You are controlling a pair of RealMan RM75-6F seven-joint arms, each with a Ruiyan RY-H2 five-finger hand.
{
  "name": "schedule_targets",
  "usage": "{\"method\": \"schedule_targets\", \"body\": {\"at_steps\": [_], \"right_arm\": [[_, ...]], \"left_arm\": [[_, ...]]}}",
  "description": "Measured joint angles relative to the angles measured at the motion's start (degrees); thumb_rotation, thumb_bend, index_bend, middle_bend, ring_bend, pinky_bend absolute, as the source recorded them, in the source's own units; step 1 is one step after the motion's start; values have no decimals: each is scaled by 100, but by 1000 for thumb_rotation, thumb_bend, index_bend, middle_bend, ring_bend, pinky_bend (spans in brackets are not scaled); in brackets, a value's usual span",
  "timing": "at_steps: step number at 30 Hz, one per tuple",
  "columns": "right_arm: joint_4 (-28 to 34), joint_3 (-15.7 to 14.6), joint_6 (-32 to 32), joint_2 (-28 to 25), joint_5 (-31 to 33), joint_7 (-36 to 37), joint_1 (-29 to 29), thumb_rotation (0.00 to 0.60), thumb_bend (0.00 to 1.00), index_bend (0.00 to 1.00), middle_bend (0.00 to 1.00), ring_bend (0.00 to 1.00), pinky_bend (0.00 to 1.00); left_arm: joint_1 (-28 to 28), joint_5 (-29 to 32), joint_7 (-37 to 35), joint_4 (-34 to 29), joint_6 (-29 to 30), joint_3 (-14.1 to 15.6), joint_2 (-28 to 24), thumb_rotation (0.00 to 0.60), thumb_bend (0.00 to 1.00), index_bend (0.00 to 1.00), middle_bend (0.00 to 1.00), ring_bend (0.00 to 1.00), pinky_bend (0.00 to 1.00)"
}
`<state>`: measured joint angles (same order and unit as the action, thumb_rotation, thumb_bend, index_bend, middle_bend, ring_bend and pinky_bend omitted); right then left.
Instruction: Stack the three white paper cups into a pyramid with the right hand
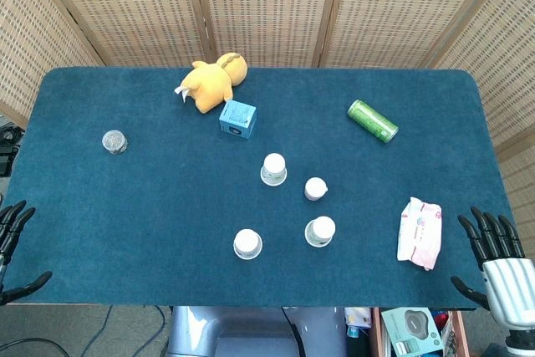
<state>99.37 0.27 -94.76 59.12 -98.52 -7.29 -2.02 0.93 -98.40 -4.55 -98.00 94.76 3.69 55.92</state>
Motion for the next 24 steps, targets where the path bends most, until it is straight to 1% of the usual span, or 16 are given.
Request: {"method": "schedule_targets", "body": {"at_steps": [6,9,13,18,21,22,24], "right_arm": [[30,117,235,-15,121,-6,176,600,0,0,0,0,0],[97,242,577,-45,225,-42,420,600,0,0,0,0,0],[144,492,1102,-41,304,-91,928,600,0,0,0,0,0],[136,791,2169,49,457,34,1761,600,0,0,0,0,0],[74,1013,3106,268,830,220,2394,600,0,0,0,0,0],[18,1109,3526,392,1062,272,2675,600,0,0,0,0,0],[-91,1252,4137,611,1479,314,3119,600,0,0,0,0,0]], "left_arm": [[9,21,29,27,91,-74,53,600,182,0,0,0,0],[14,-4,25,94,173,-128,123,600,181,0,0,0,0],[-23,43,44,105,117,-172,160,600,182,0,0,0,0],[-117,186,119,135,-5,-288,247,600,182,0,0,0,0],[-198,291,122,260,-62,-399,386,600,182,0,0,0,0],[-219,319,124,284,-92,-418,411,600,182,0,0,0,0],[-259,389,138,312,-164,-449,447,600,182,0,0,0,0]]}}
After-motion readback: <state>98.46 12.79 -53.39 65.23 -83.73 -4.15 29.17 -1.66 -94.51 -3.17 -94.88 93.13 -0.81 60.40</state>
